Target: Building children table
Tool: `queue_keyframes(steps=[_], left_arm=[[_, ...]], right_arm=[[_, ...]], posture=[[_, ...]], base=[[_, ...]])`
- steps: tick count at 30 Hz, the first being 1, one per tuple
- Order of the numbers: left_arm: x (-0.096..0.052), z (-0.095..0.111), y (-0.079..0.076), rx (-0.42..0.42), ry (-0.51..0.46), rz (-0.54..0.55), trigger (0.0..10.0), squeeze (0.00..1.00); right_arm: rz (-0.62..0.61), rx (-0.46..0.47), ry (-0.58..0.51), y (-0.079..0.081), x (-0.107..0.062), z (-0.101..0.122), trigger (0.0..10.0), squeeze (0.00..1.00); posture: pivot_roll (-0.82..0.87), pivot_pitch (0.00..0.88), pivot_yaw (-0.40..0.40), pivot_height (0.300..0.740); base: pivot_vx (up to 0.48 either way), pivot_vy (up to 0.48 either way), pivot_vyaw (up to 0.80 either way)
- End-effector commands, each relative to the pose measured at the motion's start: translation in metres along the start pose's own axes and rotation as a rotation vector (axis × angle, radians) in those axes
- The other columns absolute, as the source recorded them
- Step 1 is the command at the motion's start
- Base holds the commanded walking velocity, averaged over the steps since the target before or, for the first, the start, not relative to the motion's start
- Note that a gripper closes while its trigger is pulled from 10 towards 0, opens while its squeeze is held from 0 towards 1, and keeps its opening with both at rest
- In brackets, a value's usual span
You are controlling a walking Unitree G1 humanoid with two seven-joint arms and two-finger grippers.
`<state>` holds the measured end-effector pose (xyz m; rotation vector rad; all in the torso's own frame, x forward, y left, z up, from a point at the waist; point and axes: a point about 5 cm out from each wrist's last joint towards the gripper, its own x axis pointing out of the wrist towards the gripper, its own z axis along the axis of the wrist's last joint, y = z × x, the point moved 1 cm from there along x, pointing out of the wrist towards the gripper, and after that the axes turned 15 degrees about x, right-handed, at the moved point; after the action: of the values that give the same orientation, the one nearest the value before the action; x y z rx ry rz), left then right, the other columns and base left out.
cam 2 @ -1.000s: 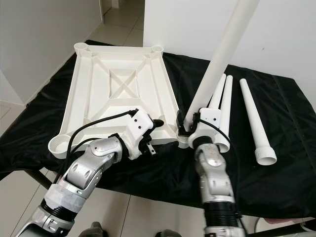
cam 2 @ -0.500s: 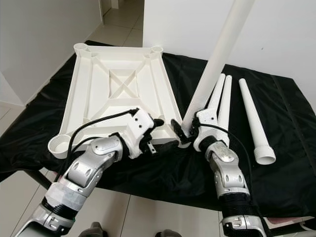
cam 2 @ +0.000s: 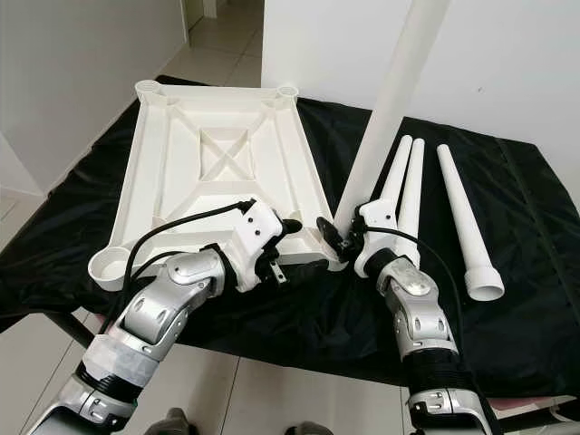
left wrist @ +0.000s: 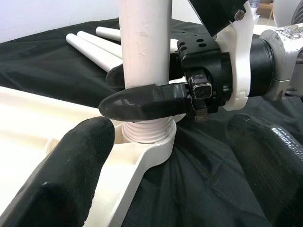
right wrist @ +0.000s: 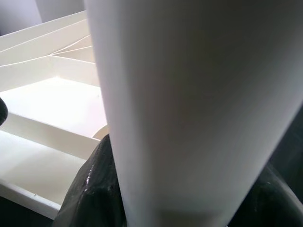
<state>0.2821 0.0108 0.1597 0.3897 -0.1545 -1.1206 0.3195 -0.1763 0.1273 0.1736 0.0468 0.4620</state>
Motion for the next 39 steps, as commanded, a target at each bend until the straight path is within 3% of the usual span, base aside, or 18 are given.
queue_keyframes(steps=[1,5,8,12,14,16,17,19,24,38,39], left_arm=[[-0.001,0.001,-0.001,0.004,0.001,-0.001,10.0,0.00],[-0.001,0.001,-0.001,0.004,0.001,-0.001,10.0,0.00],[-0.002,0.001,-0.002,0.003,0.003,-0.002,10.0,0.00],[-0.002,0.000,-0.002,0.002,0.005,-0.003,10.0,0.00],[-0.002,0.000,-0.002,0.001,0.007,-0.003,10.0,0.00],[-0.002,0.000,-0.002,0.001,0.007,-0.003,10.0,0.00],[-0.002,0.000,-0.002,0.001,0.008,-0.004,10.0,0.00],[-0.002,0.000,-0.002,0.001,0.008,-0.004,10.0,0.00],[-0.003,-0.001,-0.003,0.000,0.009,-0.003,10.0,0.00],[-0.001,0.000,-0.002,0.006,0.005,-0.006,10.0,0.00],[-0.001,0.000,-0.002,0.008,0.005,-0.006,10.0,0.00]], right_arm=[[-0.035,0.015,0.031,0.001,-0.003,-0.010,10.0,0.00],[-0.042,0.017,0.029,0.002,-0.003,-0.010,10.0,0.00],[-0.098,0.025,0.002,0.015,0.000,-0.012,10.0,0.00],[-0.148,0.047,-0.011,0.020,0.003,-0.013,10.0,0.00],[-0.257,0.086,-0.037,0.026,0.006,-0.013,10.0,0.00],[-0.257,0.086,-0.037,0.026,0.006,-0.013,10.0,0.00],[-0.350,0.089,-0.064,0.026,0.007,-0.012,10.0,0.00],[-0.350,0.089,-0.064,0.026,0.007,-0.012,10.0,0.00],[-0.624,0.166,-0.129,0.024,0.004,-0.011,10.0,0.00],[-0.572,0.169,-0.153,0.029,0.003,-0.003,10.0,0.01],[-0.569,0.168,-0.157,0.029,0.002,-0.003,10.0,1.00]], posture=[[0.06,0.000,-0.060,0.740],[0.06,0.000,-0.060,0.740],[0.07,0.000,-0.060,0.740],[0.07,0.000,-0.060,0.740],[0.07,0.000,-0.059,0.740],[0.07,0.000,-0.059,0.740],[0.07,0.000,-0.061,0.740],[0.07,0.000,-0.061,0.740],[0.08,0.000,-0.072,0.740],[0.08,0.000,-0.074,0.740],[0.08,0.000,-0.075,0.740]], base=[[0.000,0.000,0.00],[0.000,0.000,0.00],[0.000,0.000,0.00],[0.000,0.000,0.00],[0.000,0.000,0.00],[0.000,0.000,0.00],[0.000,0.000,0.00],[0.000,0.000,0.00],[0.000,0.000,0.00],[0.000,0.000,0.00],[0.000,0.000,0.00]])
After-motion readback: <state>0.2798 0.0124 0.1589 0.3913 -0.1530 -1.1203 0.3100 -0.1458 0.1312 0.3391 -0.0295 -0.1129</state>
